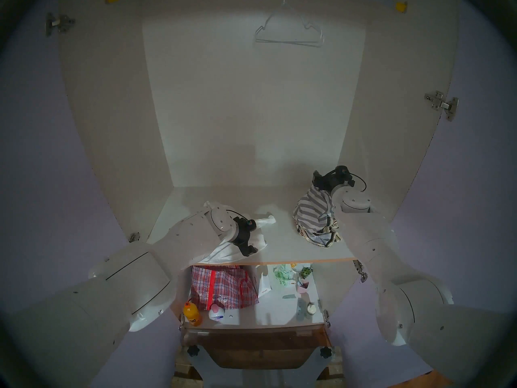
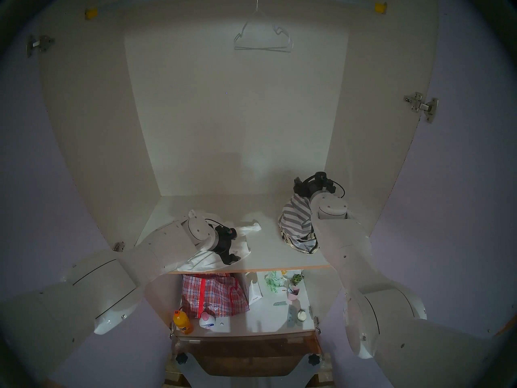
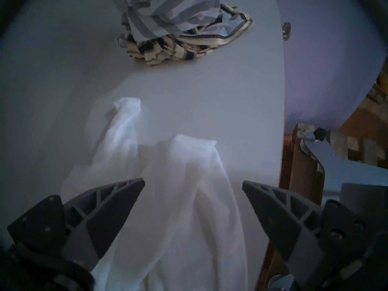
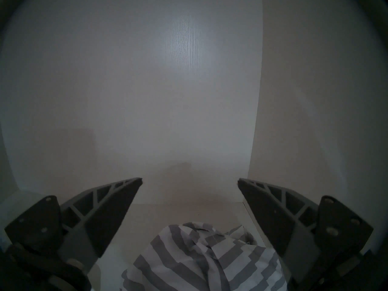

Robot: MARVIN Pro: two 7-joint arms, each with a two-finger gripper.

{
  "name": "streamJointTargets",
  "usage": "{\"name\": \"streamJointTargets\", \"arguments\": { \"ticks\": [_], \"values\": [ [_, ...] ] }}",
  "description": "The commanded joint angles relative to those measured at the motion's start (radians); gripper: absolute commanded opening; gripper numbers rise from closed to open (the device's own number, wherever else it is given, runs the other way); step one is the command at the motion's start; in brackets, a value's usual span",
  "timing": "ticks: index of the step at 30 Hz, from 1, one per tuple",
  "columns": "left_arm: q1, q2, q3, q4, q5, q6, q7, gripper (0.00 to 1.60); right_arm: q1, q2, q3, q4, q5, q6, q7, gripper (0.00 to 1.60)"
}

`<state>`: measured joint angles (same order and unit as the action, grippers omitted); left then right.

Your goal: Sort tops into two piles: light colors and dark colors

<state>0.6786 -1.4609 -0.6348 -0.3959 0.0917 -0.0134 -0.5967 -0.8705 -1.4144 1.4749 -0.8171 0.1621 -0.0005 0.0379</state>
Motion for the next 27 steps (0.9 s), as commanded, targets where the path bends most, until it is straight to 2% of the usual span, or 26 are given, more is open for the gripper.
{"name": "streamJointTargets", "arguments": {
  "ticks": [1, 2, 5, 6, 11, 12, 13, 14, 15, 17, 21, 24, 27],
  "values": [
    [-0.020, -0.050, 0.029, 0.055, 0.071, -0.062, 0.128, 1.60, 0.030, -0.002, 0.000, -0.027, 0.000, -0.005, 0.002, 1.60],
    [-0.018, -0.060, 0.015, 0.072, 0.071, -0.058, 0.159, 1.60, 0.030, -0.002, 0.000, -0.027, 0.000, -0.005, 0.002, 1.60],
    [-0.012, -0.085, 0.035, 0.118, 0.094, -0.078, 0.299, 1.60, 0.030, -0.002, 0.000, -0.026, 0.000, -0.006, 0.002, 1.60],
    [-0.012, -0.093, 0.030, 0.129, 0.086, -0.071, 0.323, 1.60, 0.030, -0.002, 0.000, -0.025, 0.000, -0.006, 0.002, 1.60],
    [-0.020, -0.110, 0.081, 0.180, 0.121, -0.086, 0.369, 1.60, 0.031, -0.002, 0.000, -0.025, 0.000, -0.006, 0.002, 1.60],
    [-0.017, -0.111, 0.075, 0.185, 0.112, -0.094, 0.377, 1.09, 0.031, -0.002, 0.000, -0.025, 0.000, -0.006, 0.002, 1.60],
    [-0.014, -0.111, 0.076, 0.188, 0.101, -0.101, 0.398, 0.67, 0.031, -0.002, 0.000, -0.025, 0.000, -0.006, 0.002, 1.60],
    [-0.016, -0.115, 0.075, 0.194, 0.095, -0.100, 0.401, 0.13, 0.031, -0.002, 0.000, -0.025, 0.000, -0.006, 0.002, 1.60],
    [-0.018, -0.118, 0.073, 0.200, 0.093, -0.096, 0.398, 0.00, 0.031, -0.002, 0.000, -0.025, 0.000, -0.006, 0.002, 1.60],
    [-0.021, -0.114, 0.065, 0.209, 0.088, -0.101, 0.398, 0.00, 0.031, -0.002, 0.000, -0.025, 0.000, -0.006, 0.002, 1.60],
    [-0.033, -0.092, 0.037, 0.231, 0.074, -0.077, 0.455, 0.00, 0.031, -0.003, 0.000, -0.024, 0.000, -0.006, 0.002, 1.60],
    [-0.070, -0.037, -0.023, 0.253, 0.045, -0.058, 0.540, 0.00, 0.031, -0.003, 0.000, -0.021, 0.000, -0.006, 0.002, 1.60],
    [-0.081, -0.021, -0.039, 0.256, 0.041, -0.057, 0.556, 0.00, 0.030, -0.003, 0.000, -0.020, 0.000, -0.006, 0.002, 1.60]
  ]
}}
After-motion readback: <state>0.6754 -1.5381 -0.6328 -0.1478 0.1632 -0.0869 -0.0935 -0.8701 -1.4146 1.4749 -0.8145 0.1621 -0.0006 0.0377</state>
